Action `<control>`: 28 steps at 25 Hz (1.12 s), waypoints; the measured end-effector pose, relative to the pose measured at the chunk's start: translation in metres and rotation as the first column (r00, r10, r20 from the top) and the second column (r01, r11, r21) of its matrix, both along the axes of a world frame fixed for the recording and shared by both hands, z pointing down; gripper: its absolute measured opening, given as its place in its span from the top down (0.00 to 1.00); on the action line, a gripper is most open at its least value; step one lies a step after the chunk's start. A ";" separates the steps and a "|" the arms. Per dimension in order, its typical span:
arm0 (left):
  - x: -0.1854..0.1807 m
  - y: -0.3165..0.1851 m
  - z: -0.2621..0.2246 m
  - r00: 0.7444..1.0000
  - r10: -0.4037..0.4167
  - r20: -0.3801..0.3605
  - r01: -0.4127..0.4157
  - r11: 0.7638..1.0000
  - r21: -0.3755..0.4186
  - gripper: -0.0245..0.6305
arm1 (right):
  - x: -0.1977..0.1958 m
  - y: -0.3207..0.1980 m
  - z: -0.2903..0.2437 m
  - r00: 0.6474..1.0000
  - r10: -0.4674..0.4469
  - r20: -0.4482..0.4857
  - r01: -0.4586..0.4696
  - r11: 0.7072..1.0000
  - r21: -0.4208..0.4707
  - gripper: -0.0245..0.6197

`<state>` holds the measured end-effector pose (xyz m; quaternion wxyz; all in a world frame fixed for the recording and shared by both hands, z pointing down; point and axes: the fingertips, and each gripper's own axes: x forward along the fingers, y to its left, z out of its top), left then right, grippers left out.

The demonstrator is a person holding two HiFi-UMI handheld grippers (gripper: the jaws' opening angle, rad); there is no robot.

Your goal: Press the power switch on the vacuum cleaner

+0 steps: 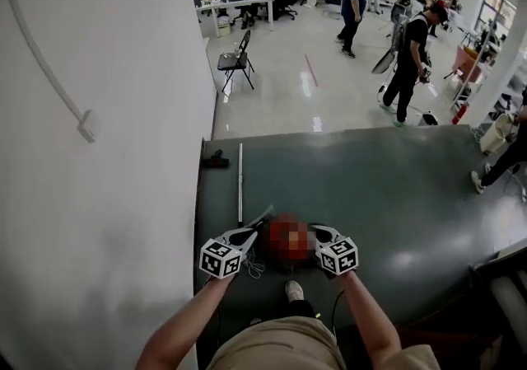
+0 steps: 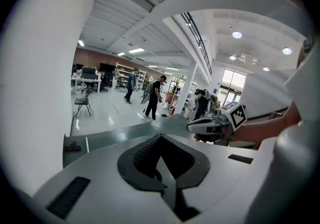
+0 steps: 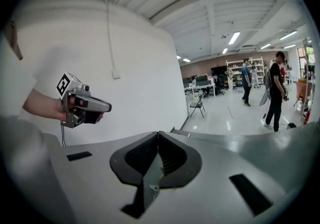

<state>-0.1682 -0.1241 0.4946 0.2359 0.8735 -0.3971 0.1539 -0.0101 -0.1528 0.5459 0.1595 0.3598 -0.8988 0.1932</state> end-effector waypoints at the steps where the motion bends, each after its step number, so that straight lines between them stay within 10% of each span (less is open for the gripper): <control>1: -0.007 0.007 -0.018 1.000 0.001 -0.007 -0.001 1.000 0.029 0.96 | -0.007 0.007 -0.022 1.000 -0.003 -0.004 0.003 0.999 0.037 0.95; 13: -0.015 0.119 -0.166 0.972 0.161 -0.172 -0.108 0.954 0.281 0.96 | -0.038 0.136 -0.200 0.987 0.111 0.115 -0.140 0.947 0.288 0.95; 28: -0.070 0.116 -0.136 0.983 -0.048 -0.177 0.096 0.956 0.276 0.96 | 0.134 0.194 -0.220 0.919 0.390 0.063 -0.385 0.847 0.365 0.95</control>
